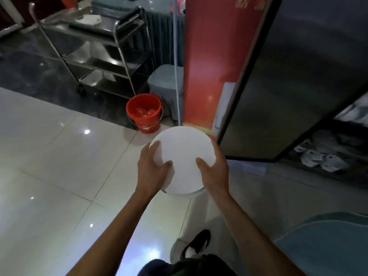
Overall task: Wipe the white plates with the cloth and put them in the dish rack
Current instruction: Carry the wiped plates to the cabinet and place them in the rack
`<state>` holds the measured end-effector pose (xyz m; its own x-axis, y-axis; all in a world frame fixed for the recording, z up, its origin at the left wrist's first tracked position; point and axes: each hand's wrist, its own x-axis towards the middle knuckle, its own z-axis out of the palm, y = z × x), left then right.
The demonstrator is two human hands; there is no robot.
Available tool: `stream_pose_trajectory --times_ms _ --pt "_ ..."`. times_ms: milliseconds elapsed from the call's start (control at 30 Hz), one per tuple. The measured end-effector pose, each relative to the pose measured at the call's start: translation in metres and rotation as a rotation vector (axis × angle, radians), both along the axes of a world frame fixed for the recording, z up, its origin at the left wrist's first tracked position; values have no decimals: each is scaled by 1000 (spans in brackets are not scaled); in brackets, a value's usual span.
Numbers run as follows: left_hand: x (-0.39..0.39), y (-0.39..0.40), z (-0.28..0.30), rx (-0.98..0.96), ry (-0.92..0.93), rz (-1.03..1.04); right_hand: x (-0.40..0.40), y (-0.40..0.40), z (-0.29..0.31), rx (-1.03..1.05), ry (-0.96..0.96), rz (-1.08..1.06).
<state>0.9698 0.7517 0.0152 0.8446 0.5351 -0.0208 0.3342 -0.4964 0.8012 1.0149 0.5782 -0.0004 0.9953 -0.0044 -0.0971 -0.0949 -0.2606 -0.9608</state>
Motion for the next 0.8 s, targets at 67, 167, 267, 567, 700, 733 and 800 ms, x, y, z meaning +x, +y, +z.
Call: stream_pose_trajectory --times_ms 67,167,267,567,700,733,800 --pt "34 -22 2 14 -3 -49 25 -23 1 39 12 -47" --pt "80 -53 4 13 -24 -142 57 -59 3 67 -20 -132" --pt "122 -86 8 -11 -37 -236 83 -96 7 53 -43 -212" --pt "243 -181 -1 -77 -53 -490 159 -185 2 -60 -5 -491" --pt "306 -220 -8 -130 -55 -612 203 -219 1 -119 -9 -607" --pt "323 -229 -8 -138 -57 -636 214 -226 2 -127 -9 -636" --pt "363 -255 -10 -156 -25 -713 237 -244 4 -132 11 -748"
